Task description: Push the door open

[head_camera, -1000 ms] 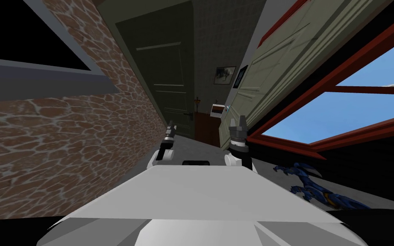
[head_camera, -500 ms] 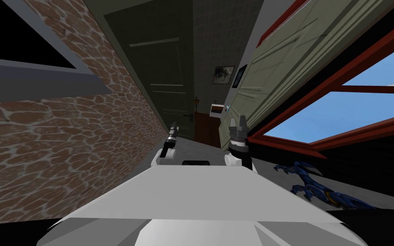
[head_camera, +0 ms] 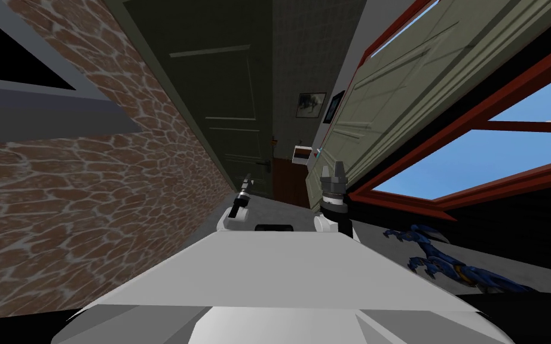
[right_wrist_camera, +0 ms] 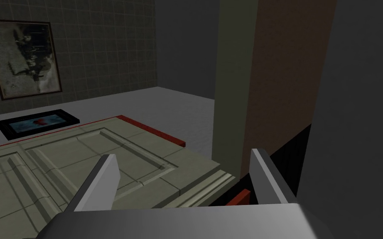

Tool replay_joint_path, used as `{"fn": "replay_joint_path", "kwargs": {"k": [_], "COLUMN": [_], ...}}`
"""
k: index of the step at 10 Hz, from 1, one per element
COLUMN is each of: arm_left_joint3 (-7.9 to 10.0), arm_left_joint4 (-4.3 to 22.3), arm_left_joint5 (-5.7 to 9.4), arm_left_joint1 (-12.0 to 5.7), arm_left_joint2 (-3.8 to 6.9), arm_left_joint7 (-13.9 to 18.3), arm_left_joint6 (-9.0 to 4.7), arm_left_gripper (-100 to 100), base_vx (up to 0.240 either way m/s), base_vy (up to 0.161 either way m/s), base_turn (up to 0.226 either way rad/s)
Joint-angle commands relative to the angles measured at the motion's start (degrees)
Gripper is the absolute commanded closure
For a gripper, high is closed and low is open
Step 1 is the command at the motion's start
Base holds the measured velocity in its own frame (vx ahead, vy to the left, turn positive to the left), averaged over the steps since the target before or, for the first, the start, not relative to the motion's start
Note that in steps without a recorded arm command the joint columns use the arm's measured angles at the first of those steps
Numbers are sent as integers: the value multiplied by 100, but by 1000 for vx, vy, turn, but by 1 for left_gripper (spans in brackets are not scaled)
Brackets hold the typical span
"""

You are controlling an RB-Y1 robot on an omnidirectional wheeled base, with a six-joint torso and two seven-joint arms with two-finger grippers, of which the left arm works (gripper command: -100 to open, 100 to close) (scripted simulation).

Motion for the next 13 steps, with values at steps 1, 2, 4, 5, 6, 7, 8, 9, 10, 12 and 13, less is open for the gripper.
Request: {"fn": "replay_joint_path", "kwargs": {"k": [1, 2, 4, 5, 6, 7, 8, 9, 10, 12, 13], "arm_left_joint3": [-34, -82, -149, -170, -189, -226, -243, -272, -287, -330, -318], "arm_left_joint4": [198, 422, 729, 828, 915, 1089, 1165, 1304, 1371, 1574, 1501], "arm_left_joint5": [14, 26, 44, 49, 54, 64, 68, 76, 80, 91, 87], "arm_left_joint1": [-115, -223, -371, -419, -461, -545, -582, -649, -681, -779, -738], "arm_left_joint2": [11, 16, 15, 14, 12, 7, 4, -3, -7, -22, -17], "arm_left_joint7": [9, 19, 32, 36, 40, 48, 51, 57, 60, 69, 67], "arm_left_joint6": [43, 82, 136, 153, 169, 199, 213, 237, 249, 285, 267], "arm_left_gripper": [-100, -100, -100, -100, -100, -100, -100, -100, -100, -100, -100], "base_vx": [87, 116, 130, 118, 89, 109, 102, 106, 99, 84, 33], "base_vy": [49, 68, 95, 103, 88, 73, 81, 74, 50, 58, 27], "base_turn": [-57, -90, -80, -62, -50, -71, -58, -49, -45, -49, -15]}}
